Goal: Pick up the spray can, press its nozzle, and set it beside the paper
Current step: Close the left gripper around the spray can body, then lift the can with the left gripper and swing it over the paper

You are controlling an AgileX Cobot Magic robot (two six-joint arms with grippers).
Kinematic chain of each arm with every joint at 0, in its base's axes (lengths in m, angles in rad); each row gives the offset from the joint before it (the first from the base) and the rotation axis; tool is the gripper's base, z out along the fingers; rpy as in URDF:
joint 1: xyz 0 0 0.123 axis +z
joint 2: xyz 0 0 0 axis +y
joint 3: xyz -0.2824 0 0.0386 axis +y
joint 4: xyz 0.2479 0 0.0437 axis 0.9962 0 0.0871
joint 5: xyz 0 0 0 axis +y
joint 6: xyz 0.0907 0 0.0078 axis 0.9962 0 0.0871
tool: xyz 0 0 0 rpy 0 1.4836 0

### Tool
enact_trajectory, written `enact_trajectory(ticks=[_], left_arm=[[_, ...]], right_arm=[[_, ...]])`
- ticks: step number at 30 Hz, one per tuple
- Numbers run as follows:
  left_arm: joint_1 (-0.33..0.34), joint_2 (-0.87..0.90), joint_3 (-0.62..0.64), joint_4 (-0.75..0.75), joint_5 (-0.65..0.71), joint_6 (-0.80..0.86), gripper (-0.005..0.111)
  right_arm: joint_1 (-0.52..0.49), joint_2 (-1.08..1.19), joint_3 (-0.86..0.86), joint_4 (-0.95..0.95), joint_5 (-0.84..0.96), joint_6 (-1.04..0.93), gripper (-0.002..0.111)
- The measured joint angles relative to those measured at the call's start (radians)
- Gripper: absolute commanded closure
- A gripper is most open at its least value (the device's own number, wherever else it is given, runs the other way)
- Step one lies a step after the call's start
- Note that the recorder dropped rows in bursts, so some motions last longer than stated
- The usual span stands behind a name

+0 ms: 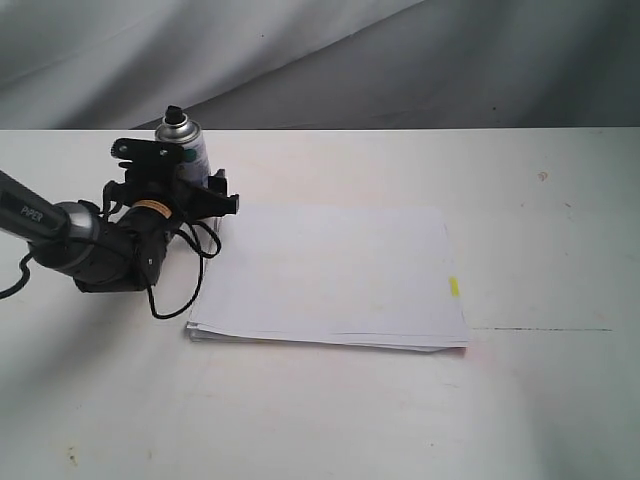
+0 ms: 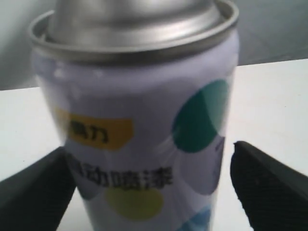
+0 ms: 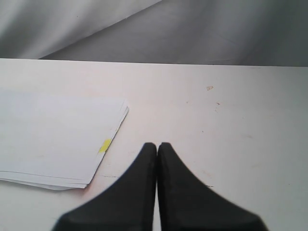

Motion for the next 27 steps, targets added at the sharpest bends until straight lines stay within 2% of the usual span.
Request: enact_trajectory(ticks=[11,16,18,20,22,23,24,27], left_arm=[[0.035,0.046,-0.093,0.021,0.028,0.0,0.026],[0.035,0.046,-0.093,0.027,0.028,0.0,0.033],[0.035,0.046,-0.095,0.029,0.033,0.0,0.044],[0.035,0.046,-0.095,0.031,0.057,-0.004,0.061],[0.035,0.046,-0.097,0.031,0.061,-0.003,0.085],[0.035,0.046,-0.097,0.029,0.061,-0.003,0.102],[0.035,0.046,-0.097,0.029,0.061,-0.003,0.107],[0.035,0.046,-0.097,0.031,0.059,0.011,0.107]], right_arm=[[0.0,0.0,0.0,0.0,0.0,0.0,0.108],[0.0,0.0,0.0,0.0,0.0,0.0,0.108],[0.0,0.0,0.0,0.0,0.0,0.0,0.108],[0.0,0.0,0.0,0.0,0.0,0.0,0.108],[0.0,0.0,0.0,0.0,0.0,0.0,0.108],[0.0,0.0,0.0,0.0,0.0,0.0,0.108],[0.0,0.0,0.0,0.0,0.0,0.0,0.108],[0.0,0.0,0.0,0.0,0.0,0.0,0.108]])
